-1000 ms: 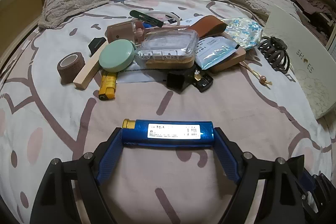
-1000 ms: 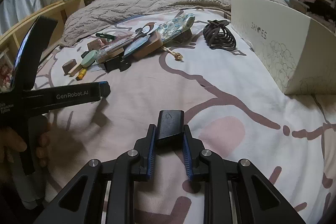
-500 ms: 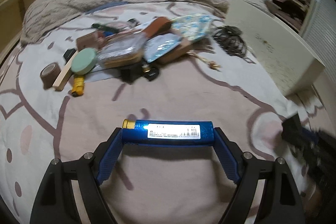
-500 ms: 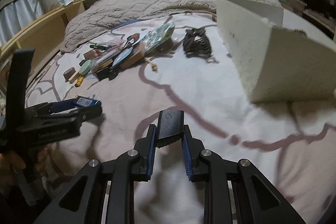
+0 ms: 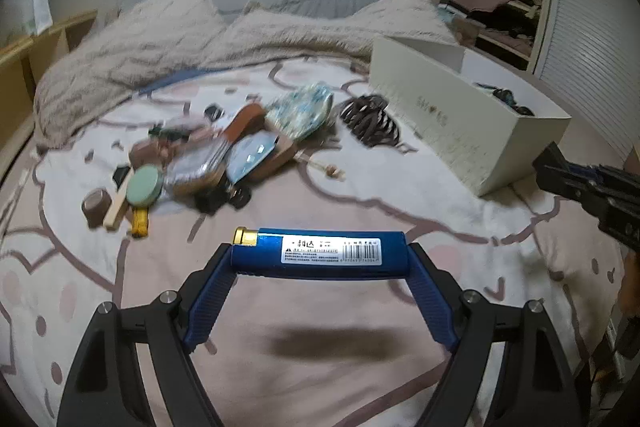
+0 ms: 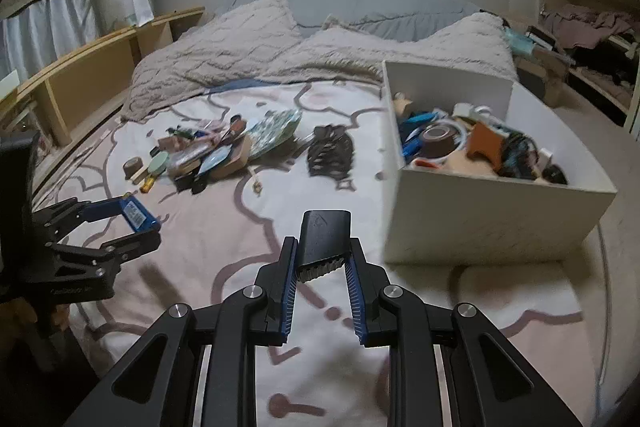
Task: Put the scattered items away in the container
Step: 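Carry the blue lighter with the left tool over the white box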
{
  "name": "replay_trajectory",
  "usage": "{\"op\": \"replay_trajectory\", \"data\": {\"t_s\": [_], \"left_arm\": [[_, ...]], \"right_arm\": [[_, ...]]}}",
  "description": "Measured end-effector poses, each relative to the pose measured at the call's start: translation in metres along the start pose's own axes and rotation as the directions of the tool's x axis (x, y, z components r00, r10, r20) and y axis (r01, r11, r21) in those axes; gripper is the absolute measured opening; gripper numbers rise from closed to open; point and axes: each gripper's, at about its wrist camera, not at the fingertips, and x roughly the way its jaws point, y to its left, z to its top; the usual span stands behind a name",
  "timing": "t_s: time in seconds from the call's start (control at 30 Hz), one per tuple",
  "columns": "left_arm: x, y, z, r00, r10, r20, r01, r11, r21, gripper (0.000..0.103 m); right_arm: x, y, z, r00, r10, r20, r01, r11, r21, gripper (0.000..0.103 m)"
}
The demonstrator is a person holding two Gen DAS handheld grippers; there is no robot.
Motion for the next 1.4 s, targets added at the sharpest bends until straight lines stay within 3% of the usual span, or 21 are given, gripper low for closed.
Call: {"op": "replay_trajectory", "data": {"t_s": [0.17, 0.5, 0.77, 1.1, 1.4], "left_arm": [[-0.005, -0.023, 0.013, 0.999, -0.020, 0.032, 0.019, 0.999, 0.025, 0.084], [-0.001, -0.080, 0.054, 0.988, -0.124, 0.087, 0.120, 0.991, 0.052, 0.084], [0.013, -0.114, 0.088, 0.978, -0.180, 0.103, 0.174, 0.983, 0.060, 0.084], [0.040, -0.141, 0.129, 0.976, -0.198, 0.093, 0.195, 0.980, 0.042, 0.084], [0.071, -0.149, 0.174, 0.975, -0.209, 0.077, 0.211, 0.977, -0.020, 0.084]], "right_arm": [[-0.006, -0.029, 0.012, 0.999, -0.041, 0.029, 0.040, 0.999, 0.016, 0.024], [-0.007, -0.100, 0.036, 0.988, -0.141, 0.065, 0.132, 0.984, 0.122, 0.024], [0.015, -0.147, 0.056, 0.986, -0.161, 0.039, 0.149, 0.965, 0.215, 0.024], [0.055, -0.162, 0.062, 0.986, -0.162, -0.047, 0.168, 0.956, 0.240, 0.024], [0.061, -0.162, 0.059, 0.985, -0.162, -0.062, 0.172, 0.964, 0.202, 0.024]]}}
